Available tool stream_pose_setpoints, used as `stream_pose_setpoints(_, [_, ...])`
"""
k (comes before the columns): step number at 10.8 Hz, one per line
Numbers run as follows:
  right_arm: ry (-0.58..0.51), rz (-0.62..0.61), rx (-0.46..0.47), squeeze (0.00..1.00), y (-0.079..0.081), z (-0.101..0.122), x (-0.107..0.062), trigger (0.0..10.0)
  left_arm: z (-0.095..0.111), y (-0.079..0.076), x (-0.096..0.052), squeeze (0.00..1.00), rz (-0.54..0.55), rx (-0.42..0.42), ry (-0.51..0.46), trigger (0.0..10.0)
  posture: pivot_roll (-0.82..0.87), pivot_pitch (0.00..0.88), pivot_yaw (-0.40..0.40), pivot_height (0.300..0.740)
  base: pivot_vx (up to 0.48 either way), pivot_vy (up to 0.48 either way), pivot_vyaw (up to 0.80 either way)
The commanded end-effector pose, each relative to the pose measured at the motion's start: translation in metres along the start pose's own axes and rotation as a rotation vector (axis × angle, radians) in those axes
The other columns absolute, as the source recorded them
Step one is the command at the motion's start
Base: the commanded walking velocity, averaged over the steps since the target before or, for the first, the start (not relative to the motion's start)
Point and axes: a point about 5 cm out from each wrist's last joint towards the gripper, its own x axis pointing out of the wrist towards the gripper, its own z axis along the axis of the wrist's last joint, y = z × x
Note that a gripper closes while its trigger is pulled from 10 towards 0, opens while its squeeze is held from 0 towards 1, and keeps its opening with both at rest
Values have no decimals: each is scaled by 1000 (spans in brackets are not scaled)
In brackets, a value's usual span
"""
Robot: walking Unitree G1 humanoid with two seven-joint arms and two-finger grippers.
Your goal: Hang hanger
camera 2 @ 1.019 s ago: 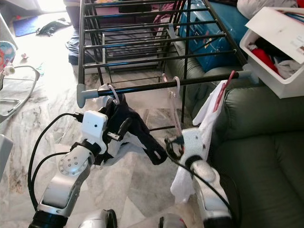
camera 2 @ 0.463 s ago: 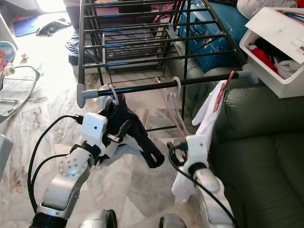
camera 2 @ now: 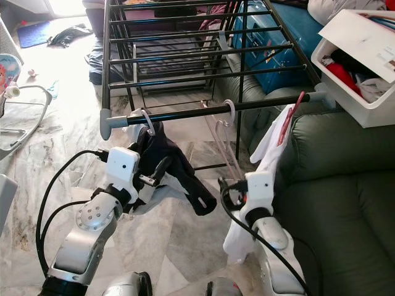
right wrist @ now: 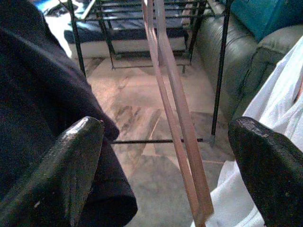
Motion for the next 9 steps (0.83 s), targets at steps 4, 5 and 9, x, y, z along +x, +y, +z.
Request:
stream_pose_setpoints(4, [-68, -12, -75, 1000, -7, 10, -18, 10000, 4, 2, -5, 0, 0, -3, -10, 10000, -75, 68, 3, 740, 0, 0, 0])
stream_pose_setpoints(5, [-116, -29, -125, 1000, -8, 19, -22, 10000, 6, 2, -7, 0, 0, -4, -25, 10000, -77, 73, 4, 740, 0, 0, 0])
stream_pose_setpoints(9, [-260, -8, -270, 1000, 4, 50, -22, 10000, 7, 0, -7, 0, -10, -4, -29, 10000, -87, 75, 8, 740, 0, 0, 0])
